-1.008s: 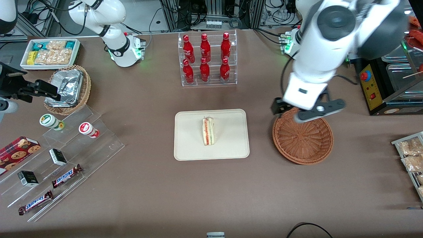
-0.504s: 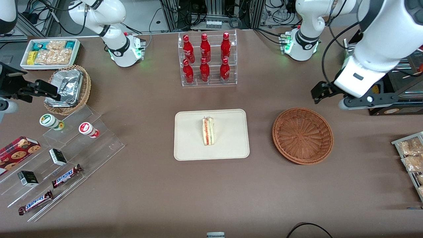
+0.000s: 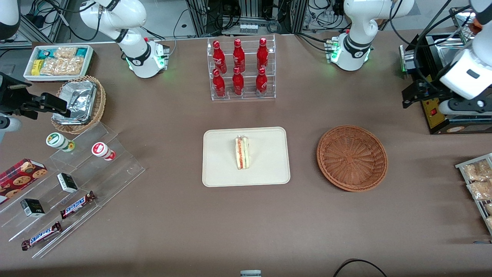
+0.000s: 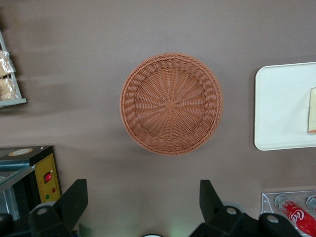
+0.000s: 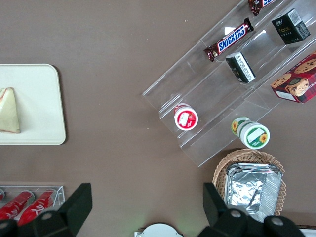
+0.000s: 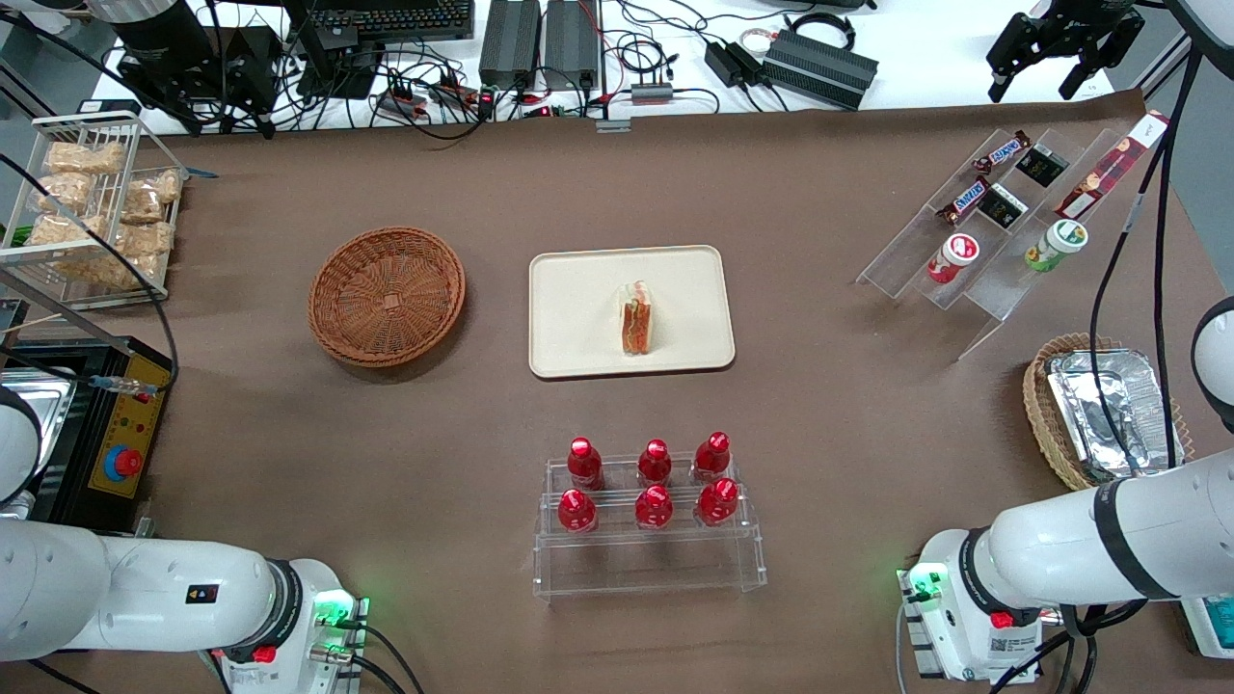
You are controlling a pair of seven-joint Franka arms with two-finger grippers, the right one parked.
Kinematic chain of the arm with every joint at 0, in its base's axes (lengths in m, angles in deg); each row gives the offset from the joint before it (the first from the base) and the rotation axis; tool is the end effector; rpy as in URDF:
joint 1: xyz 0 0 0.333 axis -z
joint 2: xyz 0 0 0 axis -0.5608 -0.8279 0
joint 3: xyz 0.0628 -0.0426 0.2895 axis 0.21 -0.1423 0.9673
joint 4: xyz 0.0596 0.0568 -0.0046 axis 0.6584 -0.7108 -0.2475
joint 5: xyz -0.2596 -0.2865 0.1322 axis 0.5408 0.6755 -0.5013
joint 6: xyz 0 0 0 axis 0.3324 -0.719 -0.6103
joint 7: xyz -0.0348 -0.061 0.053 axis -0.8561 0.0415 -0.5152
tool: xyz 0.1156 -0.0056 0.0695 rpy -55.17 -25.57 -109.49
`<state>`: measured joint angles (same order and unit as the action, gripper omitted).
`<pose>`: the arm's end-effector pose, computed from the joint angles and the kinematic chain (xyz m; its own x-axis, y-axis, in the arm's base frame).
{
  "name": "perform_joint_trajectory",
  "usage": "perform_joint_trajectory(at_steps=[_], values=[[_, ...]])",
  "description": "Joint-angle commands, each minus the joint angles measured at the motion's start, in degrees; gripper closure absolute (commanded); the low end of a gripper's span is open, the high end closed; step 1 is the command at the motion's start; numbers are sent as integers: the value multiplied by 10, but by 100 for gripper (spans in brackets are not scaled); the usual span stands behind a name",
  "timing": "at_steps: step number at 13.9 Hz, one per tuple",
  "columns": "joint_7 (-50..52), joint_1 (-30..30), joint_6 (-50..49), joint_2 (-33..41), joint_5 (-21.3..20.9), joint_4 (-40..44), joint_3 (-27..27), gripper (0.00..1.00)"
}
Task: Place sandwich from basket to tray
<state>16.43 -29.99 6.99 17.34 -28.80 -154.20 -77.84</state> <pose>0.5479 -0.0431 0.5834 0.9980 -0.0440 -0.0451 -0.0445 -0.9989 -0.0120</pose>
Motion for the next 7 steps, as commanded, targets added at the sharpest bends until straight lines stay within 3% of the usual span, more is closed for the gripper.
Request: perform_joint_trajectory(at_steps=[1,7], values=[[-8,1,-9,8,7,1,11,0],[-59,-6,-6,-33,-1,52,12,0]])
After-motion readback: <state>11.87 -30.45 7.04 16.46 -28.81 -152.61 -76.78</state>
